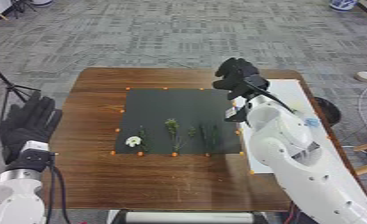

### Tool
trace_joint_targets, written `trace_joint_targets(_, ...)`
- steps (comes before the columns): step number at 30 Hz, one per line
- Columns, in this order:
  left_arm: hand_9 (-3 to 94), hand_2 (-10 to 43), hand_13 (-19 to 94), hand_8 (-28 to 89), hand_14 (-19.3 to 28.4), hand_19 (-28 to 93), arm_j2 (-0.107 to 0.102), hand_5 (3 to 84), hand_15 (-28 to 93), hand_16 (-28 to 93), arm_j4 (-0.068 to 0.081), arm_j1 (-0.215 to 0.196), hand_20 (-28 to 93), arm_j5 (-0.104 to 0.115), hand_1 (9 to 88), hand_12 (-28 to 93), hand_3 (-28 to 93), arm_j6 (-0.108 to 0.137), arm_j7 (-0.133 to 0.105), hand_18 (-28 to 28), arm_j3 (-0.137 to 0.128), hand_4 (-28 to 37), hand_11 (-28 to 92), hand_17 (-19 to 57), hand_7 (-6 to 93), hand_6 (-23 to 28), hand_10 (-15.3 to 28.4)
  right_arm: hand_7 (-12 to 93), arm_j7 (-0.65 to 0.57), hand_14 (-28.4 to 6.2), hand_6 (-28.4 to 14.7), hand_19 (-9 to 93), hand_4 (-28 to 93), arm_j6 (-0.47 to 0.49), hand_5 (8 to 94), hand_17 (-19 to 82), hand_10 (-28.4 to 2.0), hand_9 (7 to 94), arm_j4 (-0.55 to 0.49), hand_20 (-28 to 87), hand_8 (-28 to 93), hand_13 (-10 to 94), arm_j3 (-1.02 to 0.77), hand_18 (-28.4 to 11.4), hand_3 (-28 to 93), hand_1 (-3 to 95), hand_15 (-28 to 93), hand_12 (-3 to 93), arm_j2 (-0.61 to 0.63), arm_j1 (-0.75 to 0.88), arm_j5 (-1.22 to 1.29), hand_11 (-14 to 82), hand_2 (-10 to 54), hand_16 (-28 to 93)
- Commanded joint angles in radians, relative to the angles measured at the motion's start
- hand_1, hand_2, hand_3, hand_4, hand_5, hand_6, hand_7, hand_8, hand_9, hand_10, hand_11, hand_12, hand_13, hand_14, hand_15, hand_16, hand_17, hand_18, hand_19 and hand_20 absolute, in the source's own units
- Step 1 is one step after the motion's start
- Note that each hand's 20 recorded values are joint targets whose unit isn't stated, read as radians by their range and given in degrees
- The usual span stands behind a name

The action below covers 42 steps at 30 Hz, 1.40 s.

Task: Arrange flowers

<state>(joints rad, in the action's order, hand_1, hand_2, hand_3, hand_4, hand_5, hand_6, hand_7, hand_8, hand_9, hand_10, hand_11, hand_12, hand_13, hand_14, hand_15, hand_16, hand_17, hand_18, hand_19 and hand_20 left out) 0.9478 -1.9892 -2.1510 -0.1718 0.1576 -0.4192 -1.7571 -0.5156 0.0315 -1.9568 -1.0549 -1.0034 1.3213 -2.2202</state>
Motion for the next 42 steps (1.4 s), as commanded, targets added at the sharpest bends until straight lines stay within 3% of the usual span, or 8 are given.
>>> trace_joint_targets(1,33.9,17.7,24,-10,7.0,21,-0.008,39.8,15,-7,0.016,0.033,10,-0.042,24.3,7,72,-0.051,0.032,9.6,0.019,-28.3,16,-3.8,10.1,5.6,11.9,16,-0.106,-13.3,-5.0,83,-23,0.105,59.8,33,-16.4,58.5,-0.036,41,-11,59,-0.142,-23.9,79,40.5,68,16.6,0.105,0.109,-0.036,17.3,-9.5,31)
trace_joint_targets(3,32.8,18.3,22,-10,6.6,21,-0.006,39.2,15,-7,0.018,0.041,10,-0.088,24.0,7,72,-0.062,0.056,9.2,0.022,-28.3,16,-3.9,9.8,5.4,11.5,16,-0.132,-13.6,-5.4,83,-22,0.129,58.8,33,-17.0,57.3,-0.048,41,-11,59,-0.189,-24.1,79,40.3,67,16.6,0.12,0.148,-0.029,16.9,-9.5,30)
trace_joint_targets(4,32.3,18.5,22,-9,6.4,21,-0.006,39.0,14,-7,0.016,0.044,10,-0.09,23.9,7,71,-0.063,0.061,9.1,0.026,-28.3,16,-3.9,9.6,5.3,11.5,15,-0.135,-13.7,-5.6,83,-22,0.129,58.5,33,-17.1,56.9,-0.05,41,-11,58,-0.212,-24.2,79,40.4,67,16.5,0.13,0.171,-0.031,16.7,-9.5,30)
trace_joint_targets(7,31.5,20.1,21,-9,6.2,20,-0.009,38.8,13,-6,0.023,0.079,10,-0.064,22.3,7,69,-0.061,0.074,8.8,0.054,-28.3,15,-4.0,8.9,5.3,11.0,15,-0.177,-13.8,-5.6,83,-23,0.096,58.0,33,-17.1,55.9,-0.054,41,-10,58,-0.269,-24.4,79,40.9,67,16.5,0.162,0.236,-0.021,16.5,-9.5,29)
trace_joint_targets(18,28.8,21.5,18,-9,5.1,19,-0.024,38.3,11,-6,0.028,0.114,10,-0.056,22.3,7,64,-0.045,0.075,8.4,0.084,-28.3,13,-4.1,8.2,5.4,9.9,13,-0.24,-13.7,-6.1,83,-23,0.182,57.2,33,-16.5,54.9,-0.06,40,-10,59,-0.368,-24.7,79,40.9,68,16.1,0.171,0.336,-0.04,16.4,-9.5,28)
trace_joint_targets(21,27.2,22.2,16,-9,4.9,18,-0.023,37.5,10,-5,0.026,0.114,10,-0.047,27.6,7,52,-0.039,0.068,8.2,0.095,-28.3,13,-4.3,7.7,5.5,9.9,13,-0.251,-13.8,-6.0,84,-24,0.225,56.2,33,-16.3,53.5,-0.045,40,-10,59,-0.366,-24.8,79,40.9,68,15.8,0.163,0.327,-0.028,15.8,-9.5,28)
trace_joint_targets(32,26.4,22.2,16,-8,5.4,18,-0.022,37.1,9,-5,0.032,0.135,11,-0.051,31.5,7,45,-0.043,0.088,8.4,0.115,-28.3,12,-4.7,7.9,5.6,10.0,10,-0.284,-14.2,-6.7,84,-25,0.258,52.3,33,-16.0,48.4,0.012,39,-10,58,-0.35,-25.0,79,40.9,68,14.1,0.176,0.329,-0.03,13.8,-9.5,27)
trace_joint_targets(42,26.0,21.7,16,-8,5.3,18,-0.012,36.9,9,-4,0.034,0.154,10,-0.051,26.5,7,55,-0.025,0.092,8.4,0.137,-28.3,12,-4.7,8.2,5.5,9.8,10,-0.257,-14.1,-6.8,84,-26,0.256,50.8,33,-15.6,46.6,0.05,38,-10,59,-0.333,-25.0,79,41.6,69,12.7,0.162,0.332,-0.02,13.5,-9.5,26)
